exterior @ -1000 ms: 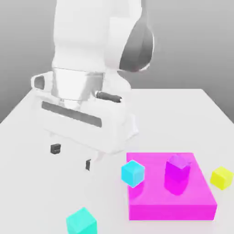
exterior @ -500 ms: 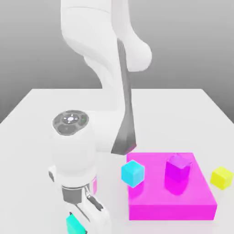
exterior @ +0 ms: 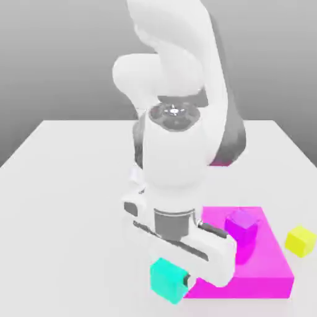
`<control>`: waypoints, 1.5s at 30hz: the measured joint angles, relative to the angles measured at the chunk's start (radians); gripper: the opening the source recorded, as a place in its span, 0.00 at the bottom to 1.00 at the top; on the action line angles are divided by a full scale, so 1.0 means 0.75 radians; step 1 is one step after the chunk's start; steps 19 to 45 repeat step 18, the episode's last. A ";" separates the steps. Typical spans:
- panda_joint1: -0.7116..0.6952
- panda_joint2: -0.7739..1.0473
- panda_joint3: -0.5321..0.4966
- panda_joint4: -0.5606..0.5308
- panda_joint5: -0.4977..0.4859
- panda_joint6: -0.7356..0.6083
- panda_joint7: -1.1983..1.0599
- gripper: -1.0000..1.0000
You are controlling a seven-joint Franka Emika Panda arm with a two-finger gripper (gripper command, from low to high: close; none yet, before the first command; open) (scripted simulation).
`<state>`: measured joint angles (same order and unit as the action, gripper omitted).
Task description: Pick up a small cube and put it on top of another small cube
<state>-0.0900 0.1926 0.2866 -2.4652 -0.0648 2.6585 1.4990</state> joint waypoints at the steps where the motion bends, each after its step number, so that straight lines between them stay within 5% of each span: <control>1: 0.036 -0.018 0.038 -0.014 -0.001 -0.005 -0.004 0.00; 8: 0.363 -0.126 0.356 -0.103 -0.036 -0.039 -0.014 0.00; 14: 0.496 0.064 0.267 -0.088 -0.293 0.102 0.166 0.00; 15: 0.516 0.098 0.240 -0.086 -0.335 0.127 0.196 1.00; 45: 0.516 0.098 0.240 -0.086 -0.335 0.127 0.196 1.00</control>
